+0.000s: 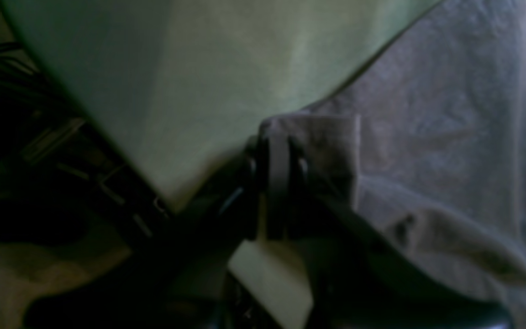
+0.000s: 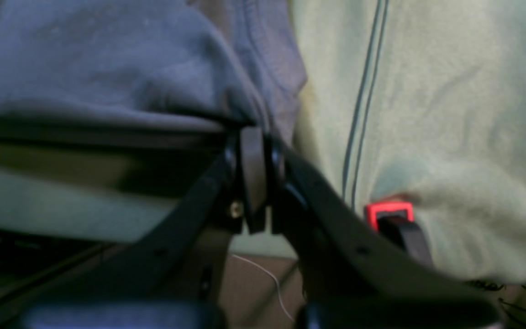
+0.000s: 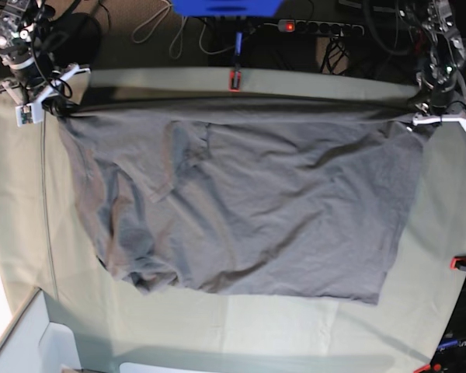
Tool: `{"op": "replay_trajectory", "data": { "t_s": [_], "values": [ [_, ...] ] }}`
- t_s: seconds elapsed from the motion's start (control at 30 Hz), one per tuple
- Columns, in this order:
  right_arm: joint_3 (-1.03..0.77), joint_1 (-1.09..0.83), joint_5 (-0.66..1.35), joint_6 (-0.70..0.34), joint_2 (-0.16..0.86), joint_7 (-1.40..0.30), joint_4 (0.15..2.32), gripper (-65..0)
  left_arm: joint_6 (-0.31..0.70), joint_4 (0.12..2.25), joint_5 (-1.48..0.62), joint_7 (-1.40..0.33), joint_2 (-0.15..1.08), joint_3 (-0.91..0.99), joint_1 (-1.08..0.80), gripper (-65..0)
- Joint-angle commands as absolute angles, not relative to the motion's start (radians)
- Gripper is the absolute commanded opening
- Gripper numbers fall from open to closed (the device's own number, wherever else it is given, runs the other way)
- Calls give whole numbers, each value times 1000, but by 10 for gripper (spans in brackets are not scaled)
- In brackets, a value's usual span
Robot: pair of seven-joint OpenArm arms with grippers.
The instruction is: Layout the t-shirt on the table in an organized manner, then fold the t-shirt properly
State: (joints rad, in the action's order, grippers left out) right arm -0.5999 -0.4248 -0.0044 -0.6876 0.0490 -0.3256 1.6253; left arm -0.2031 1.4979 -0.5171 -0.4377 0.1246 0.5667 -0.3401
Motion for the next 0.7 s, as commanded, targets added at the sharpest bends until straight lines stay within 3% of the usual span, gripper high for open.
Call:
{"op": "replay_trajectory", "data": {
  "t_s": [0.0,0.3,0.5,0.67],
  "values": [
    [-605,-426,1,-698,59,-303,1641,-650,-202,1517,-519,-424,137,573,-357,-645],
    [-604,-427,1,-698,58,-303,1641,-650,-202,1610,-539,-424,113,575,-444,-635],
    [-602,-437,1,-698,58,-303,1641,-650,-202,1618,-587,-424,110,573,-469,-448],
    [-602,-438,1,-698,58,-303,1641,-650,-202,1620,-590,-424,110,573,-470,-422]
  ]
}}
